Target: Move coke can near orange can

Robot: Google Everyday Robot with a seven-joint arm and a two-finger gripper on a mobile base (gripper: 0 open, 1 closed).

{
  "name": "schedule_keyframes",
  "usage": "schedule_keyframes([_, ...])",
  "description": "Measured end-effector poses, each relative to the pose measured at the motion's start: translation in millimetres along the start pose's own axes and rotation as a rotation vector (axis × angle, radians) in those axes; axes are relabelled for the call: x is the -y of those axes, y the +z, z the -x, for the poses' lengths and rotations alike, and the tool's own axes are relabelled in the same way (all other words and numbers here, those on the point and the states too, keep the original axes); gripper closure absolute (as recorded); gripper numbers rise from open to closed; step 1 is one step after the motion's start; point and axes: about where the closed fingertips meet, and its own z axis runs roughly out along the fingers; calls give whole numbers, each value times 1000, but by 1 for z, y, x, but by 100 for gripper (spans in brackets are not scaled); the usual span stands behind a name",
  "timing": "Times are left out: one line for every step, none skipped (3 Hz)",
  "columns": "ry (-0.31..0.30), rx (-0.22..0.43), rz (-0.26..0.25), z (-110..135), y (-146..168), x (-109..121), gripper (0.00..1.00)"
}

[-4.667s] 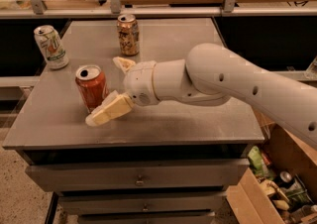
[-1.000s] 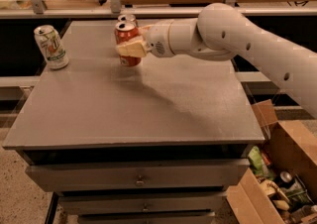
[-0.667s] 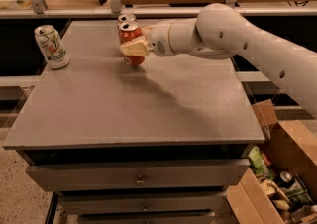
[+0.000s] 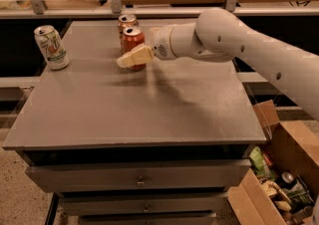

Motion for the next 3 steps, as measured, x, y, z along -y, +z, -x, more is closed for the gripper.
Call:
schedule_keyframes([4, -9, -4, -5, -1, 2, 0])
schedule_keyframes([4, -45, -40, -27, -20, 24, 0])
schedule_keyframes([4, -45, -40, -28, -21, 25, 0])
